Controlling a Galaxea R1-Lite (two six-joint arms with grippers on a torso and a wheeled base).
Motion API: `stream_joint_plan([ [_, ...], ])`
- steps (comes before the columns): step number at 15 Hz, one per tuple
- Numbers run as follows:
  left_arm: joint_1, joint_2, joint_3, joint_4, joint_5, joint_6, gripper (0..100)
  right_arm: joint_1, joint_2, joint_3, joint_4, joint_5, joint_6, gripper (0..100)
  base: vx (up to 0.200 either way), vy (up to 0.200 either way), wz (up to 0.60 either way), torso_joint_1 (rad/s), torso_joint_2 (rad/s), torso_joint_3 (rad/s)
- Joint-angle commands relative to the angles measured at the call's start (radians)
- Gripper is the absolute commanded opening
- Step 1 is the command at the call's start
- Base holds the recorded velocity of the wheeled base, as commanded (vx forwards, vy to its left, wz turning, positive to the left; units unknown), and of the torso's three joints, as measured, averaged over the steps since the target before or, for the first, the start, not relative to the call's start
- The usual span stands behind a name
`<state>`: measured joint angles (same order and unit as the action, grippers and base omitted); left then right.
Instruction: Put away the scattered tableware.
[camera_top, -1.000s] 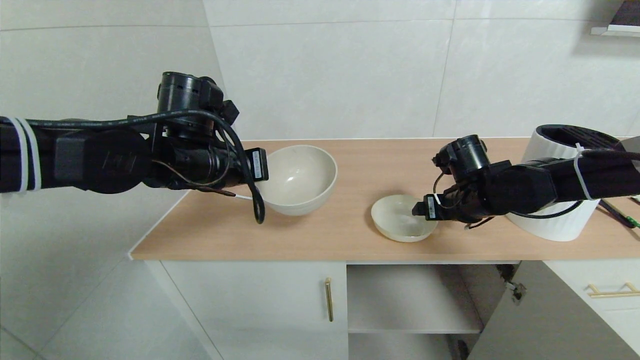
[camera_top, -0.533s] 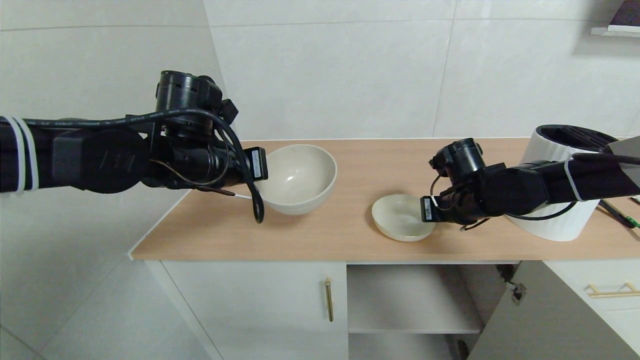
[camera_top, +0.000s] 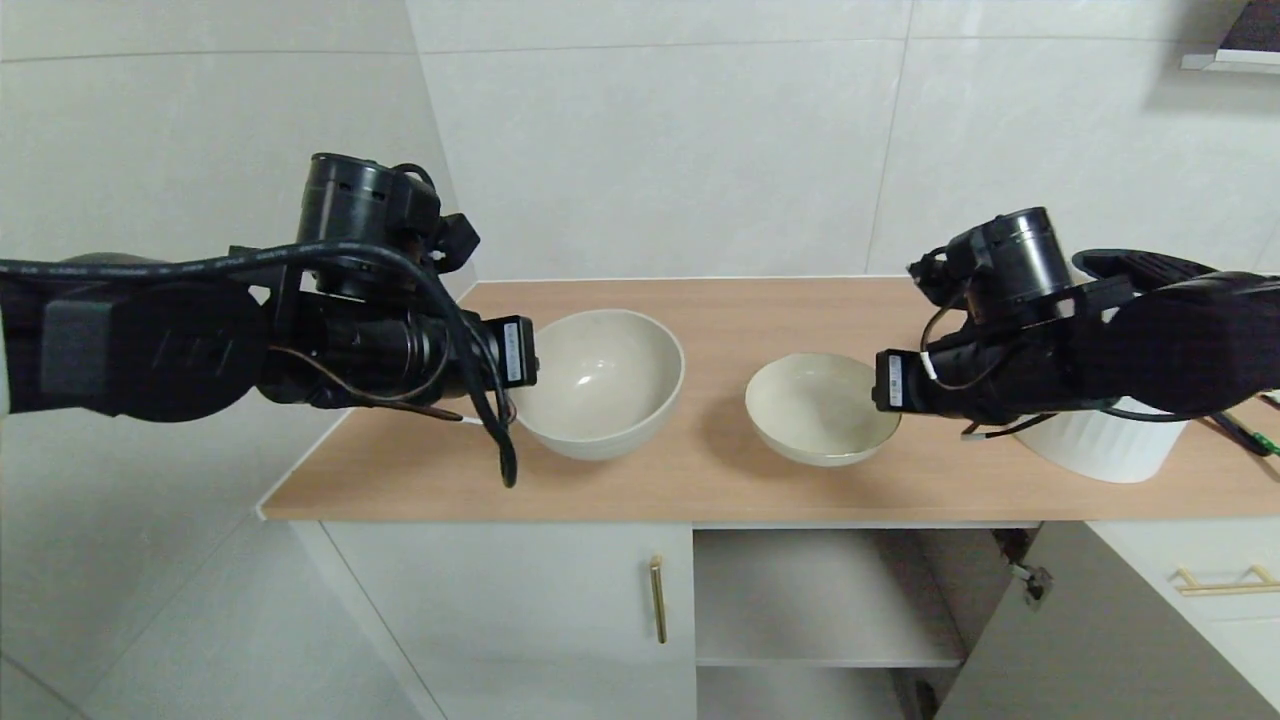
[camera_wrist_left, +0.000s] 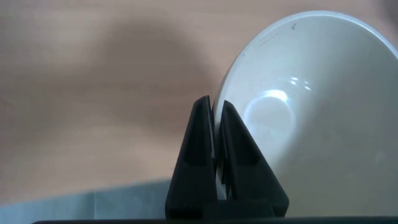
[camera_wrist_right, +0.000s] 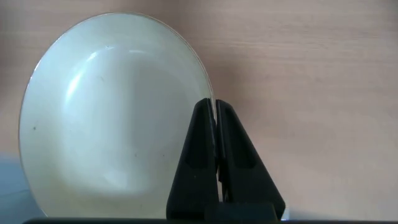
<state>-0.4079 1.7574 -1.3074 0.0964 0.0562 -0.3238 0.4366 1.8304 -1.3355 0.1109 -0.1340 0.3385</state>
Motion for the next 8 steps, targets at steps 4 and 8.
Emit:
stream_joint_plan([
  [4, -0.051, -0.170, 0.166, 0.000, 0.001, -0.003, 0, 0.053, -0.218, 0.168, -0.008, -0.055, 0.043, 0, 0.000, 0.000, 0.00, 0.000, 0.00, 0.000],
  [8, -0.078, -0.193, 0.234, 0.000, 0.001, -0.046, 0, 0.113, -0.339, 0.335, -0.010, -0.096, 0.086, 0, 0.000, 0.000, 0.00, 0.000, 0.00, 0.000],
])
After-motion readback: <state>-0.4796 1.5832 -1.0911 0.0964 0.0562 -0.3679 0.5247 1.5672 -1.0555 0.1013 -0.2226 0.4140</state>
